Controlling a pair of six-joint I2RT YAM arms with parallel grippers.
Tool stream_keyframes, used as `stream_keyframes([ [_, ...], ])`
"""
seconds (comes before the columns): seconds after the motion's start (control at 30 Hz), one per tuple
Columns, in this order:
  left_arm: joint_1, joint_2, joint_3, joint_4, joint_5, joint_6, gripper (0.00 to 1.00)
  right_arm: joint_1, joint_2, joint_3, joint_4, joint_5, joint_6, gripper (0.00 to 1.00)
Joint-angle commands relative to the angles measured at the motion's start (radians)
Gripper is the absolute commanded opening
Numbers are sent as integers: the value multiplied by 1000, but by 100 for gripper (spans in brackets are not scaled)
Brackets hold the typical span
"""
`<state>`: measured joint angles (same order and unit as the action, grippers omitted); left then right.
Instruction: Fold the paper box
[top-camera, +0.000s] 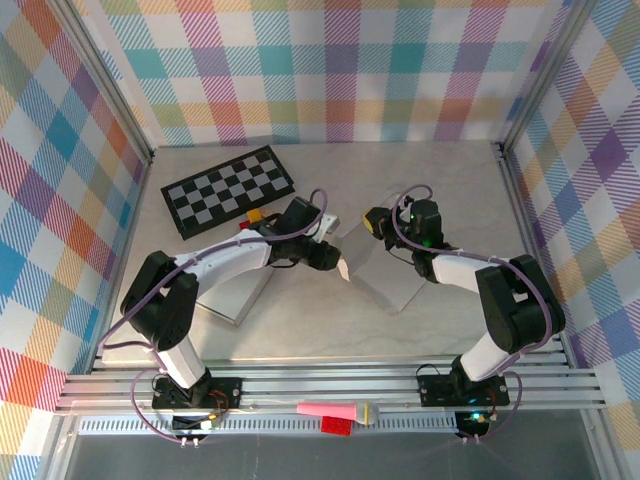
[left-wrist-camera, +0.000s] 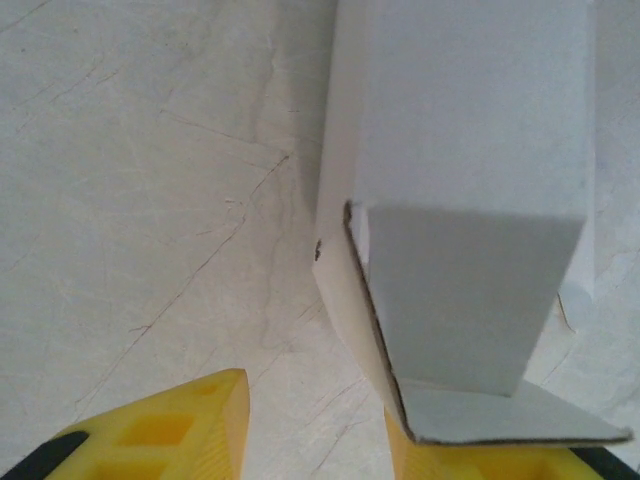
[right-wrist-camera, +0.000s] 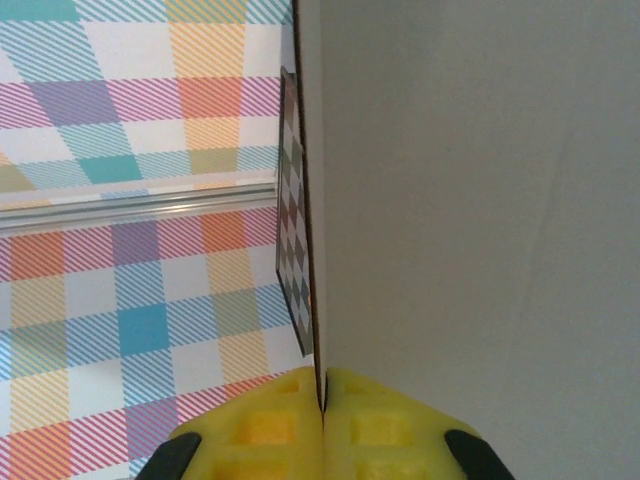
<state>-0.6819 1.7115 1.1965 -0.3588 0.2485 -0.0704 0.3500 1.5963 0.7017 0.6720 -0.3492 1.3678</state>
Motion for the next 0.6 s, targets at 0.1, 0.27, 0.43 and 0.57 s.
stream_keyframes([
  [0.1, -33, 37, 74, -32, -50, 49, 41, 12, -8, 22, -11, -36, -9, 0],
  [0.27, -34, 56, 80, -16, -106, 26, 41, 14, 6, -9, 36, -30, -10, 0],
  [0.43, -34, 51, 45, 22, -156, -21, 43, 16, 24, -64, 121, -3, 12, 0],
  [0.57, -41, 46, -2, 100, -154, -72, 46, 16, 50, -85, 182, 18, 38, 0],
])
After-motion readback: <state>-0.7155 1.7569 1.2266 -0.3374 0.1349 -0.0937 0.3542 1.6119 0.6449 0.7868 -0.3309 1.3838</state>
